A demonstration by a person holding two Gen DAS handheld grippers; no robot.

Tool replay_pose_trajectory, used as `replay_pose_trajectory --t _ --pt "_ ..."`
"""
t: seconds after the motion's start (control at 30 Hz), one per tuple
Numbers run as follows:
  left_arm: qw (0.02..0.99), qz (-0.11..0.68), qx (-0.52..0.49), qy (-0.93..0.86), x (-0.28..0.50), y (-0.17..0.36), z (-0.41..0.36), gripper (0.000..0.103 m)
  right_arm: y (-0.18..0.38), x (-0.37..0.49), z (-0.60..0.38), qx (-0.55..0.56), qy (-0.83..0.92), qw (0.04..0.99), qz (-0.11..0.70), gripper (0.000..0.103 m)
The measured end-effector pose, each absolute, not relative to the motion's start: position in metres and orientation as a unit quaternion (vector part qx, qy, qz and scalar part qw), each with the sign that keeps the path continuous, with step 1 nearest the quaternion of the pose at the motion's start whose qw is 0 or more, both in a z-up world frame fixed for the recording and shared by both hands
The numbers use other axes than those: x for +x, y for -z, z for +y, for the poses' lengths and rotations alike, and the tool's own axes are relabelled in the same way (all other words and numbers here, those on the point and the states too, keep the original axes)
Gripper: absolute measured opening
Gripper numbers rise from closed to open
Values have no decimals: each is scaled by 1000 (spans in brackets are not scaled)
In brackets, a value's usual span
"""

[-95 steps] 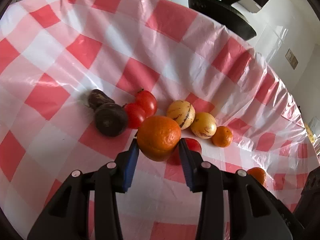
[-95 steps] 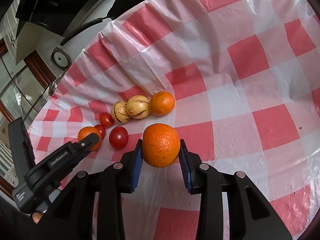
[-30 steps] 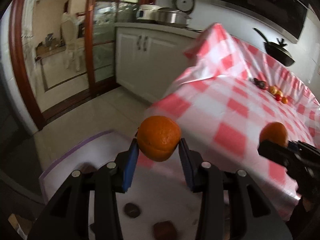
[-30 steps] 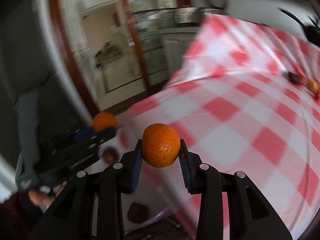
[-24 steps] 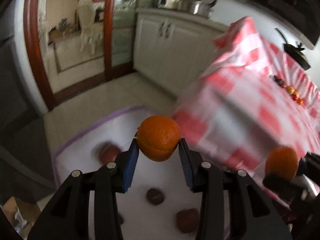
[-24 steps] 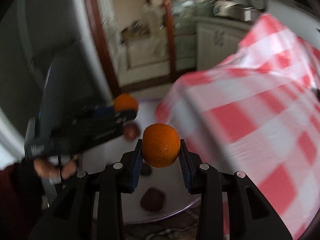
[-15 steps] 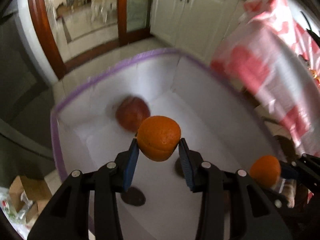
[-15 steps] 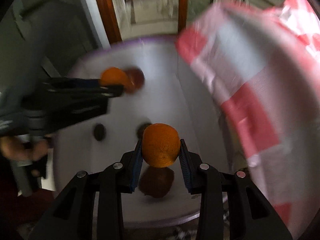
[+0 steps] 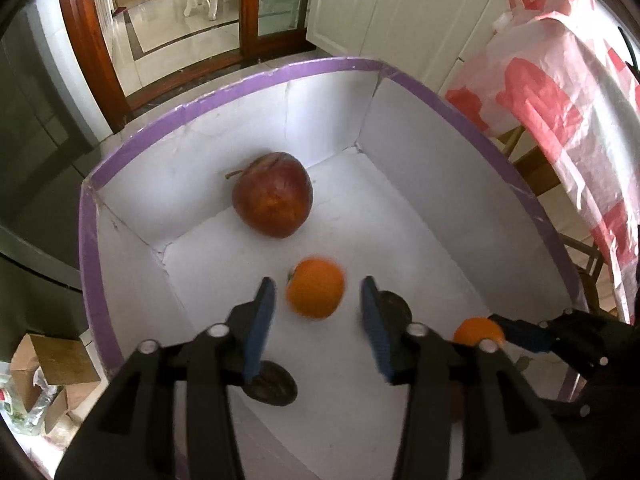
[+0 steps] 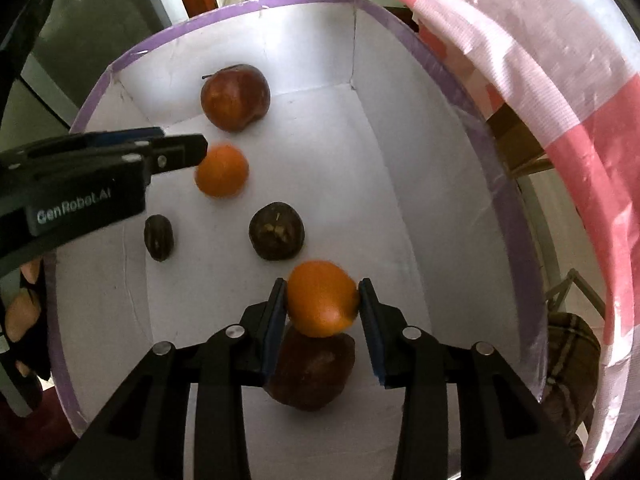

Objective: Organize fruits
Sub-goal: 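Open the left tool to drop its orange while the right tool drops its orange, then move both open tools back over the fruits on the table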

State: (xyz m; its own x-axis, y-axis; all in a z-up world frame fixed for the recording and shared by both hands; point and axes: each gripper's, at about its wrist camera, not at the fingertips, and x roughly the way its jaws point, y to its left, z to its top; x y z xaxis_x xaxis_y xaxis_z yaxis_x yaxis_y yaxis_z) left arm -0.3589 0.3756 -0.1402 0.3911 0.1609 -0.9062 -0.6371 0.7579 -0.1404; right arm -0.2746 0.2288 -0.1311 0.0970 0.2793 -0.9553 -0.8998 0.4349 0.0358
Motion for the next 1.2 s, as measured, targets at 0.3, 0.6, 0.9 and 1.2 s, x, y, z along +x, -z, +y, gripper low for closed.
replay_pose_trajectory --t 0.3,0.6,0.9,1.2 --pt "798 487 -244 -260 -355 133 375 75 117 -277 221 -283 -452 684 498 49" --pt "804 485 -198 -282 -352 122 366 80 77 -289 198 -260 -488 688 471 51" --pt "838 421 -109 -329 -340 54 346 97 12 -292 173 -218 -527 723 391 65" --pt "902 305 -45 -304 -297 -47 295 101 -77 -249 85 -78 -480 821 300 87"
